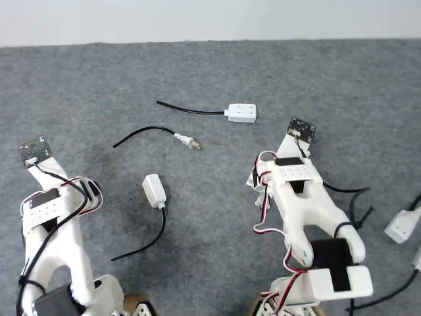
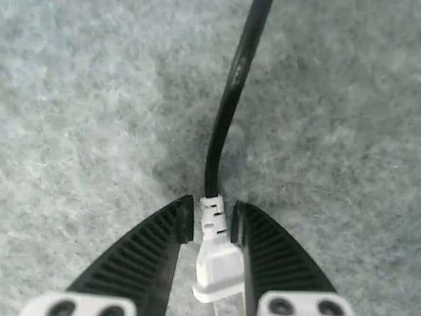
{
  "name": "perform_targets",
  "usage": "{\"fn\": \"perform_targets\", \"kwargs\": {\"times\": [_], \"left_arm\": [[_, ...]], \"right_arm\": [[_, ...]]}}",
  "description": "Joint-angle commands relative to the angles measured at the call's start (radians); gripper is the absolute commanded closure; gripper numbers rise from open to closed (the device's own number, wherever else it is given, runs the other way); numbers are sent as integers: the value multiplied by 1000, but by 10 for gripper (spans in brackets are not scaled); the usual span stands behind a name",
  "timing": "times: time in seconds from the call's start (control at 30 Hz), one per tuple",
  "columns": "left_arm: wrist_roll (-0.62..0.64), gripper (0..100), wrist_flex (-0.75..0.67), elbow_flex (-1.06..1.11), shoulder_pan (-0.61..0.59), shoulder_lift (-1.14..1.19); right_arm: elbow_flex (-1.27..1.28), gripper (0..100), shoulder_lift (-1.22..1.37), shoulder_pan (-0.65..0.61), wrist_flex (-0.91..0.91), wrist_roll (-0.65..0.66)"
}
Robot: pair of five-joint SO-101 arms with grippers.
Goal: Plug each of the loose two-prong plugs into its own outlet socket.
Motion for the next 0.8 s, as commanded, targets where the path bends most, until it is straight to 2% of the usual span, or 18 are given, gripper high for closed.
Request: {"fn": "perform_targets", "kwargs": {"times": [0.0,0.33,0.43,0.53,0.67,0.77], "left_arm": [[-11,768,9,-38,8,-14],[-11,768,9,-38,8,-14],[-11,768,9,-38,8,-14],[-12,768,9,-38,8,-14],[-12,768,9,-38,6,-14],[-12,768,9,-38,6,-14]], "right_arm": [[-83,898,5,-1,50,58],[-72,902,27,-41,101,66],[-92,902,85,-41,108,140],[-164,903,148,-41,174,150],[-247,995,219,-41,226,150],[-275,990,237,-41,246,150]]}}
